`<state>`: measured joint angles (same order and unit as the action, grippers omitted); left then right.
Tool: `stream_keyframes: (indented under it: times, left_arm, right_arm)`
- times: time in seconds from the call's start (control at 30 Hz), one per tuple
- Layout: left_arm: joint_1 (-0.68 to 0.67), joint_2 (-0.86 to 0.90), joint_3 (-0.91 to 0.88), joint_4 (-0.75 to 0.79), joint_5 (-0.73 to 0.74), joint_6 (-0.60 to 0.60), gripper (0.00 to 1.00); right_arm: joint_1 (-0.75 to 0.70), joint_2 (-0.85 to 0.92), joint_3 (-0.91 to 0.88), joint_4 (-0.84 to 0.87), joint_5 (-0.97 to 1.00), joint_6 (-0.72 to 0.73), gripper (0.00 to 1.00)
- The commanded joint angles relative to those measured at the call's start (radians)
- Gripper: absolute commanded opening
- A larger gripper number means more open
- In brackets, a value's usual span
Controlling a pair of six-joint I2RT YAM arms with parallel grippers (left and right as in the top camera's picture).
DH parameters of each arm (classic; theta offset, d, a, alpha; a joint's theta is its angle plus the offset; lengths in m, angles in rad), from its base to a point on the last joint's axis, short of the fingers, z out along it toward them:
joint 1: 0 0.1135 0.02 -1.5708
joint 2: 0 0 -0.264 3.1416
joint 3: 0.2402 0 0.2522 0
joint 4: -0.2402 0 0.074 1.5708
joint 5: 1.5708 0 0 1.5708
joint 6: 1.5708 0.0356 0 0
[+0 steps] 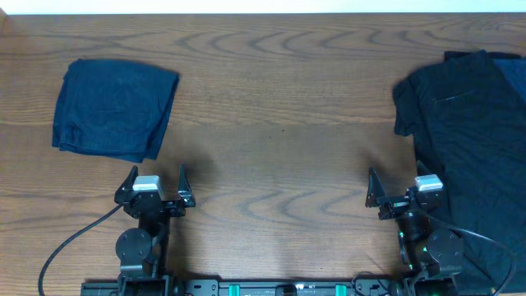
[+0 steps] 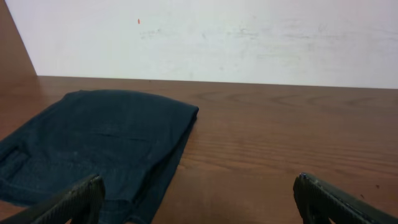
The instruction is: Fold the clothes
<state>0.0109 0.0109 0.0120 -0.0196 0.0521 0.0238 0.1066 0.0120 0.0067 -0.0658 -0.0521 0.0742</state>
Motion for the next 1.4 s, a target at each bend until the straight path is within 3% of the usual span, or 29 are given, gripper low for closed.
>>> stream_keyframes:
  times: [0.0, 0.73, 0.97, 1.17, 1.37]
  left_arm:
    - [-0.004, -0.007, -0.008, -0.048, -0.012, 0.009, 0.98]
    - [-0.004, -0.007, -0.008, -0.048, -0.012, 0.009, 0.98]
    - [-0.004, -0.007, -0.008, -0.048, -0.012, 0.009, 0.98]
    - [-0.004, -0.007, -0.008, -0.048, -0.012, 0.010, 0.98]
    - [-0.004, -0.007, -0.008, -0.048, -0.012, 0.010, 0.98]
  right_arm:
    - [-0.008, -0.006, -0.002, -0.004, 0.003, -0.012, 0.99]
    - [-0.008, -0.006, -0.001, 0.004, 0.045, -0.011, 0.99]
    - [-0.008, -0.006, 0.026, 0.022, 0.044, 0.112, 0.99]
    - [-0.008, 0.020, 0.204, -0.040, 0.056, 0.112, 0.99]
    - [-0.008, 0.188, 0.489, -0.109, 0.084, 0.112, 0.99]
